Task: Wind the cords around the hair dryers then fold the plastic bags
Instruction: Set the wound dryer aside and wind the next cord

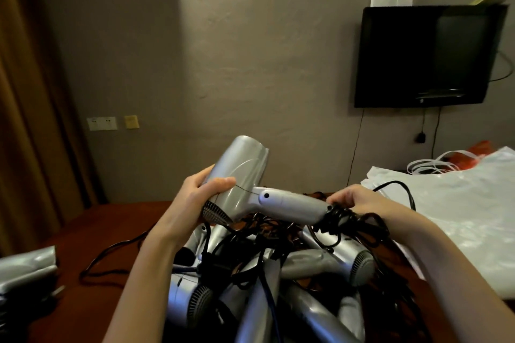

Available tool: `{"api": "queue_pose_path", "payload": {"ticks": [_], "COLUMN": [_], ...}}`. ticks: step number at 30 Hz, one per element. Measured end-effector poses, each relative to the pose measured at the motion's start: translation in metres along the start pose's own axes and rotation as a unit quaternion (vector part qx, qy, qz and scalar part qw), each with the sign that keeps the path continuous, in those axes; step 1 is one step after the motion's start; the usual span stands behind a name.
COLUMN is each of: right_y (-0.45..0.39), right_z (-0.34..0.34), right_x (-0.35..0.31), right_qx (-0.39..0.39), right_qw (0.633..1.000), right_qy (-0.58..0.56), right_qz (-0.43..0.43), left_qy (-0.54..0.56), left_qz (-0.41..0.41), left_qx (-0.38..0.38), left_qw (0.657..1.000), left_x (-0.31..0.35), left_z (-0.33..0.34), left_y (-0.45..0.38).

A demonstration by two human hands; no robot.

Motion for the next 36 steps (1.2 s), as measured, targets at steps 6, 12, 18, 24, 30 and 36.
{"api": "queue_pose_path", "payload": {"ticks": [6, 12, 18, 24, 30, 36], "right_y": [0.016, 0.020, 0.016, -0.002, -0.022, -0.021], "right_z": [0.002, 0.012, 0.022, 0.040, 0.062, 0.057], "right_x": [-0.030, -0.065, -0.069, -0.063, -0.037, -0.025], "right_qx": [-0.006, 0.160, 0.172, 0.150, 0.145, 0.068], "right_qw": [1.000, 0.946, 0.976, 0.978, 0.983, 0.997], "right_qy": [0.013, 0.282, 0.109, -0.026, 0.027, -0.024], "right_qz": [0.013, -0.033, -0.072, -0.140, -0.110, -0.017], "left_qy": [-0.081, -0.132, -0.133, -0.121, -0.133, -0.023], "left_qz": [0.045, 0.111, 0.147, 0.159, 0.135, 0.074], "left_qx": [-0.008, 0.068, 0.205, 0.258, 0.264, 0.199], "left_qw": [0.996, 0.983, 0.959, 0.945, 0.946, 0.977], "left_x": [0.006, 0.017, 0.018, 0.017, 0.014, 0.006], "left_z": [-0.002, -0.014, -0.035, -0.032, -0.024, -0.026], "left_y": [0.000, 0.005, 0.014, 0.012, 0.008, 0.004]}}
Point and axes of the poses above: each hand's wrist, its own y-axis away from the middle knuckle, its own z-axis out of the palm, x = y × z, the point moved 5 cm from there along -y, towards the middle knuckle, and after that the axes turned 8 degrees about -x, right-handed, at the moved point
